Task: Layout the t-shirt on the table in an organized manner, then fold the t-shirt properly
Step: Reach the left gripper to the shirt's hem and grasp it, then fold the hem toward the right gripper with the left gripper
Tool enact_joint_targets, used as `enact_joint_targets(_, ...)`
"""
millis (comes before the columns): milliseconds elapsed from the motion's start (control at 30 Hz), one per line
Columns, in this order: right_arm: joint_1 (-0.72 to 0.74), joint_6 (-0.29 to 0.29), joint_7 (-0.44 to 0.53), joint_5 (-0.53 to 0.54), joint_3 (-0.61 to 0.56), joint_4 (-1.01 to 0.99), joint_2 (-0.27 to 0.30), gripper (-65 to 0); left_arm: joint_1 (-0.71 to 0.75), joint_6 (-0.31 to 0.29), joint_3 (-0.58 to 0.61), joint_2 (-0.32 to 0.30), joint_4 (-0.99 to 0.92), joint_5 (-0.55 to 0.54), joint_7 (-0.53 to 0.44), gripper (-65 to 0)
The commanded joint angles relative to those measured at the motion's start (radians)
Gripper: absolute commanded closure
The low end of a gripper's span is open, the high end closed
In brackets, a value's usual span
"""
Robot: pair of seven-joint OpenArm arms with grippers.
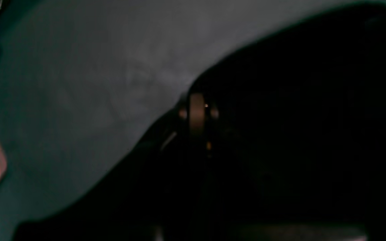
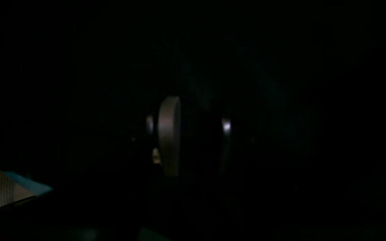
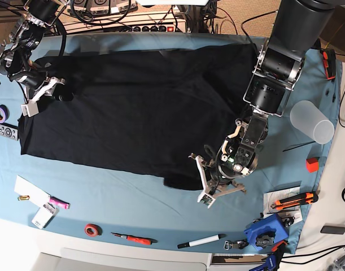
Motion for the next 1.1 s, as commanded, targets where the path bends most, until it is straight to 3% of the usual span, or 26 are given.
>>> enact_joint_targets(0,0.011,0.001,0.017,0.024,0.004,0.017,0.017,-16.1,-0.036,0.02,-0.005,-0.003,0.025,0.001,0.003,0.0)
enact_joint_targets(233,0.011,0.001,0.017,0.024,0.004,0.017,0.017,-16.1,-0.035,0.139,-0.008,-0.076,0.115,0.0,0.04,0.0)
enact_joint_targets(400,0.011,0.001,0.017,0.024,0.004,0.017,0.017,-16.1,-0.036,0.165,-0.039,-0.116,0.182,-0.018,0.04,0.0)
enact_joint_targets(467,0.012,0.001,0.017,0.024,0.004,0.017,0.017,-16.1,-0.033,0.139,-0.064,-0.115,0.182,-0.045,0.044,0.0)
enact_joint_targets(567,0.014,0.001,0.017,0.024,0.004,0.017,0.017,-16.1,-0.024,0.029,-0.074,-0.115,0.182,-0.071,0.057,0.0)
enact_joint_targets(600,0.014,0.001,0.017,0.024,0.004,0.017,0.017,-16.1,-0.021,-0.014,-0.074,-0.114,0.182,-0.071,0.055,-4.0)
enact_joint_targets(667,0.014,0.001,0.019,0.024,0.004,0.017,0.017,-16.1,-0.019,-0.08,-0.074,-0.112,0.182,-0.071,0.035,-21.6)
enact_joint_targets(733,0.014,0.001,0.032,0.024,0.004,0.017,0.017,-16.1,-0.019,-0.102,-0.073,-0.108,0.182,-0.072,-0.025,-34.3)
enact_joint_targets(767,0.014,0.001,0.039,0.024,0.004,0.017,0.017,-16.1,-0.019,-0.102,-0.073,-0.106,0.182,-0.071,-0.065,-36.8)
enact_joint_targets(867,0.037,0.001,0.036,0.005,-0.001,0.017,0.015,-16.1,-0.026,-0.102,-0.073,-0.102,0.174,-0.071,-0.156,-36.9)
enact_joint_targets(1067,0.08,0.001,0.037,-0.051,-0.105,0.017,0.014,-16.1,-0.129,-0.103,-0.037,-0.057,0.031,-0.059,-0.188,-36.9)
